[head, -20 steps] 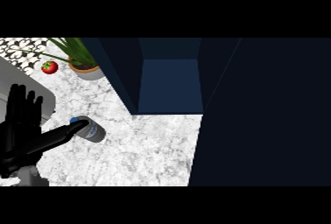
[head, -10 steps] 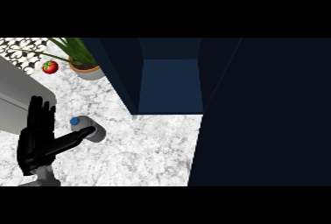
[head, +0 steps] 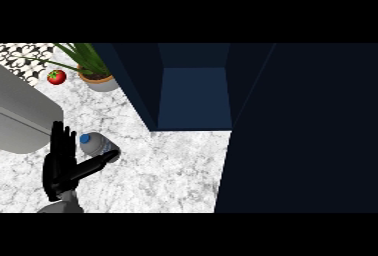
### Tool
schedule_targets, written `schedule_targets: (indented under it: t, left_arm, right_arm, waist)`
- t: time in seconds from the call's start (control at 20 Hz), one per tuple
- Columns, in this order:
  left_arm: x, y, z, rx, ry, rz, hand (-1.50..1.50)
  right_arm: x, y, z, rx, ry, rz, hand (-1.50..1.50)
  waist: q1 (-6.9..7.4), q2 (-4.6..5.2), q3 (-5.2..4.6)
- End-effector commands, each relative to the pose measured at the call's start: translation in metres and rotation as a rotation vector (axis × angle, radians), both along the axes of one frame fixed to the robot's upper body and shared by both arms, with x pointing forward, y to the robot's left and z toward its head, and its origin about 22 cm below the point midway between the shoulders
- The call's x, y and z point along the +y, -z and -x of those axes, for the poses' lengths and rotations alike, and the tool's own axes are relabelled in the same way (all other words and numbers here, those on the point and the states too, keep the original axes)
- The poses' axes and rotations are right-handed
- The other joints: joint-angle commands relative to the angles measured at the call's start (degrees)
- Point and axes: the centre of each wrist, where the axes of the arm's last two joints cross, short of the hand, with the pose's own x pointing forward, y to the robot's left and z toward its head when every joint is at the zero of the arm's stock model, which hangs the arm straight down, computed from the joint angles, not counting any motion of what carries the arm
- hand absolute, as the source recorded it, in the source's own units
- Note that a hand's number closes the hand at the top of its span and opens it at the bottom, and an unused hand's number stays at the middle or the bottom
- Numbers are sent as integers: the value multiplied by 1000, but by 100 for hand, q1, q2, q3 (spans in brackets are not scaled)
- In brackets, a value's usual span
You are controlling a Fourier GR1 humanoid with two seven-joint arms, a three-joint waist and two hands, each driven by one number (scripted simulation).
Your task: Pick up the bottled water, place it into the cabinet and close the cabinet
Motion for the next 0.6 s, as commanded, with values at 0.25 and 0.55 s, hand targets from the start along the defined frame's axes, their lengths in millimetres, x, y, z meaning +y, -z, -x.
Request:
schedule_targets:
  t: [0.25, 0.55]
  left_arm:
    - [1, 43, 2, 11, 0, 6, -150]
    - [5, 77, 4, -18, 8, 56, -150]
  right_arm:
    - [-18, -24, 26, -73, 19, -13, -150]
    - [-7, -19, 24, -65, 6, -16, -150]
  waist:
    - [23, 10, 2]
    - [-7, 13, -3]
